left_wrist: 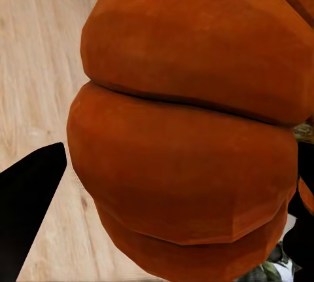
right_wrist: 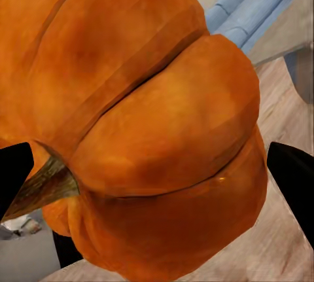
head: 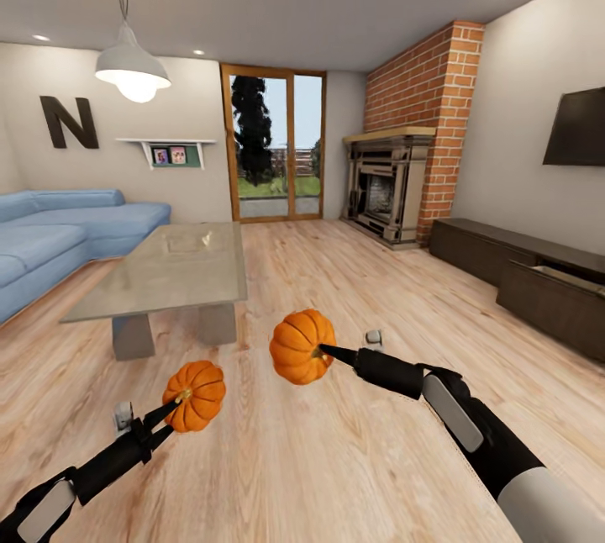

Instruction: Place each of the two pumpkins and all three candles from the living room inside a cabinet in the living room (use any cabinet), then make sure every cabinet is closed, and position the cauldron so it is next to a table in the living room.

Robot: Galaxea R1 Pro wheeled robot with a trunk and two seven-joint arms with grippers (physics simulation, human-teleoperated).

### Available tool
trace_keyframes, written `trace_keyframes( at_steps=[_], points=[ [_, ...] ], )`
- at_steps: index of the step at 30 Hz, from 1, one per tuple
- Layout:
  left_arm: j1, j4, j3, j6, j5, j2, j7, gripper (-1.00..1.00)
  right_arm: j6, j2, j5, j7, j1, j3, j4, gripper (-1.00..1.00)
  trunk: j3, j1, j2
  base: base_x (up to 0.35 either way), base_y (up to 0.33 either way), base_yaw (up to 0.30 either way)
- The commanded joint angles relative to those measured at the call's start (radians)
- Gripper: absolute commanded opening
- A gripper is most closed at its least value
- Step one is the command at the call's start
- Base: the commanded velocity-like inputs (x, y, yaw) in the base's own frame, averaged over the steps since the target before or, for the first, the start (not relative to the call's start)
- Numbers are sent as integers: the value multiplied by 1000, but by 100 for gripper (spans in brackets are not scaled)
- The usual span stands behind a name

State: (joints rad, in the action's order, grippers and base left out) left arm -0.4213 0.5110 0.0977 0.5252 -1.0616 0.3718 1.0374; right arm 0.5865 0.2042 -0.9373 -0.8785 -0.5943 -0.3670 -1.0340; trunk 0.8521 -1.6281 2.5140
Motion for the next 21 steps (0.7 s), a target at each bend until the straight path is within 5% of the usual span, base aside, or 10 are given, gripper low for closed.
trace_keyframes(
  at_steps=[1, 5, 15, 21],
  points=[
    [-1, 0, 5, 7, -10, 1, 0, -100, 10, 0, -16, -2, -1, 11, 9, -100, -4, 1, 0, 0, 0, -221],
    [-1, 0, 5, 7, -10, -1, 0, -100, 13, 0, -23, -12, -1, 54, 43, -100, -24, 2, -1, 0, 0, -196],
    [-1, 1, 7, 7, -10, -3, 0, -100, 22, 1, -31, -19, -1, 64, 52, -100, -67, 7, -3, 0, 0, -65],
    [-1, 1, 7, 7, -11, -4, 4, -100, 19, 1, -85, -25, -1, 100, 92, -100, -72, 7, -3, 0, 0, -235]
  ],
)
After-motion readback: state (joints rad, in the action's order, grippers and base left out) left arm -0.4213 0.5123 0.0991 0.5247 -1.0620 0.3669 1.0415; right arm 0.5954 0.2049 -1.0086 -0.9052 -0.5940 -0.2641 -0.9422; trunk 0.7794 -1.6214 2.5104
